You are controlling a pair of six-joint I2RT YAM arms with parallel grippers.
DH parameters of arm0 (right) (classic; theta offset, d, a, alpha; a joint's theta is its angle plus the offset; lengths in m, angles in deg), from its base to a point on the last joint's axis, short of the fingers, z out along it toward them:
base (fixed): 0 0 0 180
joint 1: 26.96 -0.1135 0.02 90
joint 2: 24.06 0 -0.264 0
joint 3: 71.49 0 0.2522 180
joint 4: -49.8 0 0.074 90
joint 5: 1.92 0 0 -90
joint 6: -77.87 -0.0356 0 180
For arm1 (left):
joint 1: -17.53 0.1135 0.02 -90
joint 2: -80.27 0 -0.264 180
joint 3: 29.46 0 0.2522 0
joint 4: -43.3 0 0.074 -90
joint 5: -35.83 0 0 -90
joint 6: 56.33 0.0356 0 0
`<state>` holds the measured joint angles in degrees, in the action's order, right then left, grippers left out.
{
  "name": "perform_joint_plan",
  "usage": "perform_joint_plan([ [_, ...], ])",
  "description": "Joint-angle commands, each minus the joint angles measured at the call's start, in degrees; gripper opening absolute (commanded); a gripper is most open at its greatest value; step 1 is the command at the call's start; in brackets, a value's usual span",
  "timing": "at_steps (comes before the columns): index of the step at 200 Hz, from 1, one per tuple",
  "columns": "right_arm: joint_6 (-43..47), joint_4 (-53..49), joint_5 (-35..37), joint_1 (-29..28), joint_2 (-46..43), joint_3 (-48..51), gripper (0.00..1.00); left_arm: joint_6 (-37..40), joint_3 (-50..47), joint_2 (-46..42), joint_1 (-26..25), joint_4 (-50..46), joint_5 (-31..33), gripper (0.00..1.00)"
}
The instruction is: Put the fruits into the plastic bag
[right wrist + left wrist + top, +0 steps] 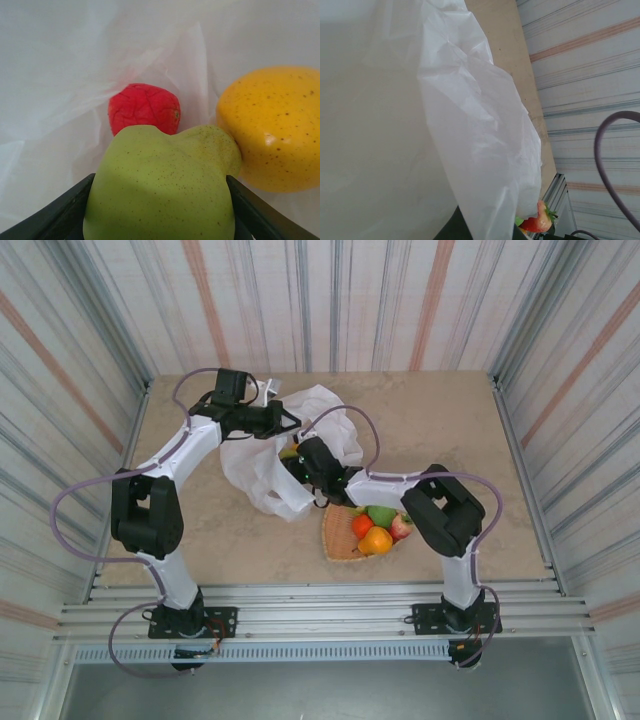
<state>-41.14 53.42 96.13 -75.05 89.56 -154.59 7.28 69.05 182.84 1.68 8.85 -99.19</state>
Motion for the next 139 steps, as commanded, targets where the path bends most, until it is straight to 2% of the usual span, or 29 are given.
perform_joint_plan([
  [1, -2.73, 3.22, 1.92, 0.36, 2.81, -2.65, 0.64, -0.5, 0.73, -0.08, -0.46, 0.52, -1.13, 0.0],
  [89, -2.32, 7.13, -2.53, 1.61, 4.99, -3.17, 0.83, -0.61, 0.7, -0.25, -0.23, 0.47, -1.13, 0.0],
  [139, -1.1, 6.54, -4.1, 2.0, 1.62, -1.3, 0.85, -0.59, 0.75, -0.25, -0.12, 0.46, -1.22, 0.01],
])
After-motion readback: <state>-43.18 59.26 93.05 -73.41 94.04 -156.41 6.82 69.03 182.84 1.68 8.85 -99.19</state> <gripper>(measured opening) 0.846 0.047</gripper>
